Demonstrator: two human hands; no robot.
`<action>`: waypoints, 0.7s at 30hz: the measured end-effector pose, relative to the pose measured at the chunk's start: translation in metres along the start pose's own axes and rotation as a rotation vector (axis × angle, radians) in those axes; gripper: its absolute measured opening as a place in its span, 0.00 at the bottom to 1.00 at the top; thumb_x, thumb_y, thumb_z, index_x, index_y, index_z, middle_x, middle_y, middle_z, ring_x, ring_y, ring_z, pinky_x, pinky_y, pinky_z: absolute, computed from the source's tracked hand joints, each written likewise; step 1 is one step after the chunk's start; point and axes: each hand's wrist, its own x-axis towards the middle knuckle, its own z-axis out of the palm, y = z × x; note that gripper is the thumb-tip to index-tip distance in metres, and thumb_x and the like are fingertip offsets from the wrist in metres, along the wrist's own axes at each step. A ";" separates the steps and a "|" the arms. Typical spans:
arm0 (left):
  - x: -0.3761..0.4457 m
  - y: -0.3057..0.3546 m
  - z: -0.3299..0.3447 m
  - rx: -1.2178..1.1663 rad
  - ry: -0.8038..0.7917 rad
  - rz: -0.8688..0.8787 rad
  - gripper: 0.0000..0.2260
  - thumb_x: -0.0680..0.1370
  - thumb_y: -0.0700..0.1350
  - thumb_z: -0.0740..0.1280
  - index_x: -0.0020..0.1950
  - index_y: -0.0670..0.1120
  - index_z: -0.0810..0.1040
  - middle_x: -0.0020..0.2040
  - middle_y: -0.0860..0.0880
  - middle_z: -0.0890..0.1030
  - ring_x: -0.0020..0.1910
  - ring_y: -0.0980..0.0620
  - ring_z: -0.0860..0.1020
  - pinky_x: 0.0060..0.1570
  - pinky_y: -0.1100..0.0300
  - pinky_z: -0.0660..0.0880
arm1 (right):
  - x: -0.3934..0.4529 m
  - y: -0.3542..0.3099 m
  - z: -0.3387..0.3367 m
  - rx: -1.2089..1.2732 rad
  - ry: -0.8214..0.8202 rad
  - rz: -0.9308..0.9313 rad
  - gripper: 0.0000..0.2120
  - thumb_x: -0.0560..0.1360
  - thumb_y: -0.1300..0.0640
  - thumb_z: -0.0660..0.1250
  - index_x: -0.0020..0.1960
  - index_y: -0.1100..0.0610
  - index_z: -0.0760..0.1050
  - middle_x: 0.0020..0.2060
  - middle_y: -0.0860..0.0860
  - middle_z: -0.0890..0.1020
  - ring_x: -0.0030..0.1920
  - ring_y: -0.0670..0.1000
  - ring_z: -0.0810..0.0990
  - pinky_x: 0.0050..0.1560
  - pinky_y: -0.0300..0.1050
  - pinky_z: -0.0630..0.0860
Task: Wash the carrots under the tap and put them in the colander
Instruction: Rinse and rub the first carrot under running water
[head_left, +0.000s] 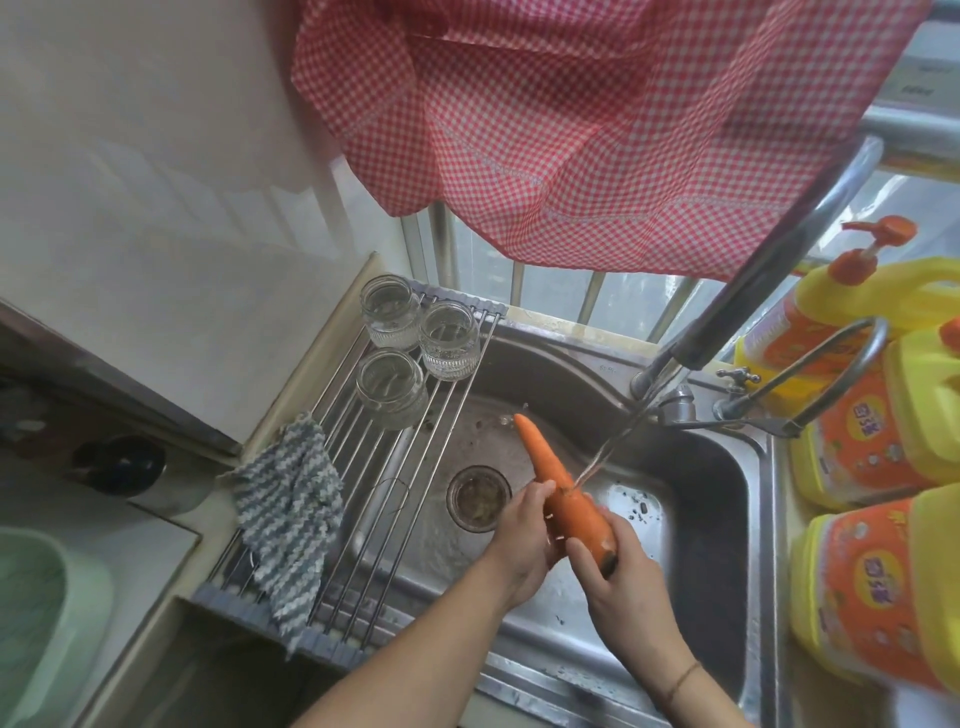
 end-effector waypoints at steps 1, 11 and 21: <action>-0.001 0.001 0.000 -0.002 -0.016 0.001 0.09 0.83 0.41 0.55 0.54 0.41 0.74 0.46 0.42 0.80 0.43 0.50 0.81 0.40 0.56 0.79 | 0.000 -0.001 -0.001 0.001 -0.006 -0.010 0.19 0.76 0.53 0.68 0.65 0.44 0.69 0.34 0.47 0.81 0.30 0.42 0.77 0.30 0.33 0.70; -0.001 0.001 0.003 0.037 -0.056 0.028 0.09 0.80 0.35 0.55 0.52 0.42 0.74 0.39 0.46 0.81 0.38 0.52 0.80 0.38 0.58 0.78 | -0.002 0.000 -0.002 -0.021 -0.005 -0.018 0.18 0.76 0.53 0.69 0.63 0.44 0.69 0.34 0.47 0.81 0.33 0.42 0.78 0.32 0.34 0.72; 0.003 -0.005 0.012 0.264 0.101 0.124 0.12 0.85 0.41 0.53 0.45 0.43 0.72 0.28 0.54 0.80 0.30 0.59 0.79 0.36 0.63 0.76 | -0.002 -0.001 0.005 -0.077 0.034 -0.011 0.18 0.75 0.48 0.68 0.62 0.41 0.69 0.32 0.47 0.80 0.31 0.44 0.77 0.32 0.39 0.72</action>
